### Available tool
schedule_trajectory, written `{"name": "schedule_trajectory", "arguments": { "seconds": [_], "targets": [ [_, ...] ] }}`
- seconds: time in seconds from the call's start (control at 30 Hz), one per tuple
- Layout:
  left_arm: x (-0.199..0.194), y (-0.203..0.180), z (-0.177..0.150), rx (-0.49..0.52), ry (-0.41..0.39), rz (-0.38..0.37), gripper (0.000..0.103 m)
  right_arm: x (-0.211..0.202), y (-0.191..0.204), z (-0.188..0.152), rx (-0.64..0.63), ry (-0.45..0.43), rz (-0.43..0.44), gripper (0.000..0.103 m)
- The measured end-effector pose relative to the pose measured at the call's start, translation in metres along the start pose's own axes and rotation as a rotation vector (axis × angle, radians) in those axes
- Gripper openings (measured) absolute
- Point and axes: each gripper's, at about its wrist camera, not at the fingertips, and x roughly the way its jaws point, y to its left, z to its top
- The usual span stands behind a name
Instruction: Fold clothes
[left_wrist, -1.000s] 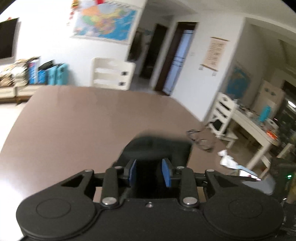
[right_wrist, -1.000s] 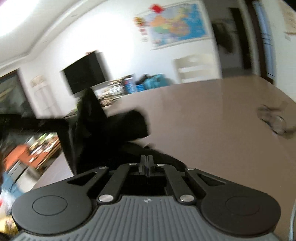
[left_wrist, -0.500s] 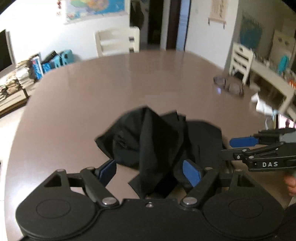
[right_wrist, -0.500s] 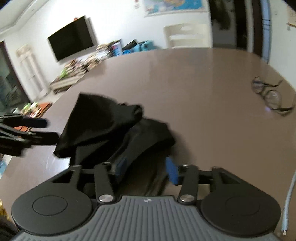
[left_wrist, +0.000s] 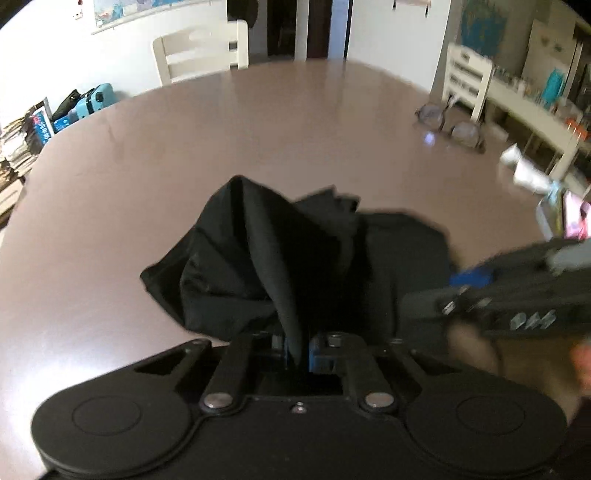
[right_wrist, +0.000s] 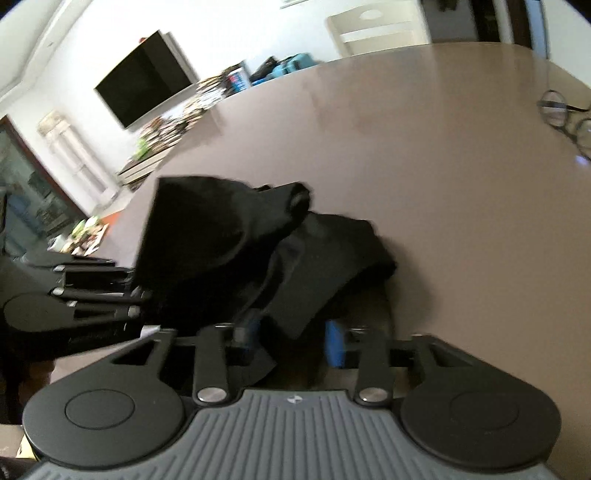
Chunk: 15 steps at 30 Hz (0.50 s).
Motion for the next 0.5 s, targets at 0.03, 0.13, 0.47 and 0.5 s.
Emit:
{"name": "schedule_trajectory", "arguments": {
  "seconds": [0.03, 0.13, 0.47, 0.5],
  "targets": [
    [-0.01, 0.005, 0.003, -0.043, -0.041, -0.038, 0.008, -0.003, 0.001, 0.002, 0.0, -0.011, 0.026, 0.008],
    [-0.041, 0.024, 0.01, -0.181, -0.152, -0.122, 0.008, -0.024, -0.006, 0.013, 0.117, -0.096, 0.142, 0.007],
    [-0.068, 0.073, 0.003, -0.39, -0.222, -0.116, 0.008, -0.049, -0.051, 0.026, 0.435, -0.209, -0.173, 0.014],
    [-0.065, 0.071, 0.0, -0.392, -0.21, -0.104, 0.008, -0.047, -0.049, 0.024, 0.422, -0.195, -0.218, 0.025]
  ]
}}
